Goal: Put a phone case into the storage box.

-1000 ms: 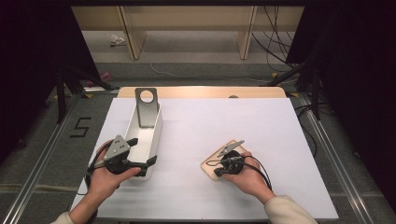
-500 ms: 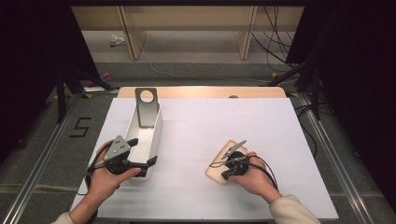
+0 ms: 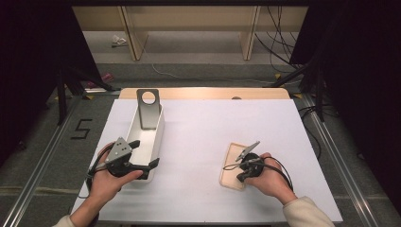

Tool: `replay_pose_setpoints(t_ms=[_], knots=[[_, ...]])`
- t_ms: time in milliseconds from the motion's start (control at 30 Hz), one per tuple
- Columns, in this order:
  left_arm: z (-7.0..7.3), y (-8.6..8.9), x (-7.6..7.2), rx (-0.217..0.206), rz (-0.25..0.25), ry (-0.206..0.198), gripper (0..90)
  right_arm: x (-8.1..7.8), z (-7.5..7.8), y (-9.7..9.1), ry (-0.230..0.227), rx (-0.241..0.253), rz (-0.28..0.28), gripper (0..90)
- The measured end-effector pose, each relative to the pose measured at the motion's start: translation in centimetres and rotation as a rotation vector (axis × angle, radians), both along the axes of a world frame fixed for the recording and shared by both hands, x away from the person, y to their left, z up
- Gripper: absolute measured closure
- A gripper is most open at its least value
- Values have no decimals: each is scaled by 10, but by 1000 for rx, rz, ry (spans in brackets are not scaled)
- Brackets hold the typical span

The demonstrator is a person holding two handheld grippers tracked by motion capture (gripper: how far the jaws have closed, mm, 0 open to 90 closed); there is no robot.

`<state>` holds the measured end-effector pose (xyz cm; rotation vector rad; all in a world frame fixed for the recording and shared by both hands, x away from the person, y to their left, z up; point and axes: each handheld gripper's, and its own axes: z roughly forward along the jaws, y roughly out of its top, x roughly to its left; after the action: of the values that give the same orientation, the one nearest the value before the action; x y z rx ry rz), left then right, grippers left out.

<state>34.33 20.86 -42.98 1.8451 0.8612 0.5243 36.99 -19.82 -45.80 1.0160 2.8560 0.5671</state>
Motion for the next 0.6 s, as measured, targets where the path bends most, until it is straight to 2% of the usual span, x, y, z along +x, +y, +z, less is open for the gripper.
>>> replay_pose_setpoints(t_ms=[267, 600], knots=[[0, 0, 0, 5, -1, 4, 44, 1, 2, -11, 0, -36, -16, 900], [-1, 0, 0, 10, -3, 3, 44, 3, 3, -19, 4, -43, -29, 900]])
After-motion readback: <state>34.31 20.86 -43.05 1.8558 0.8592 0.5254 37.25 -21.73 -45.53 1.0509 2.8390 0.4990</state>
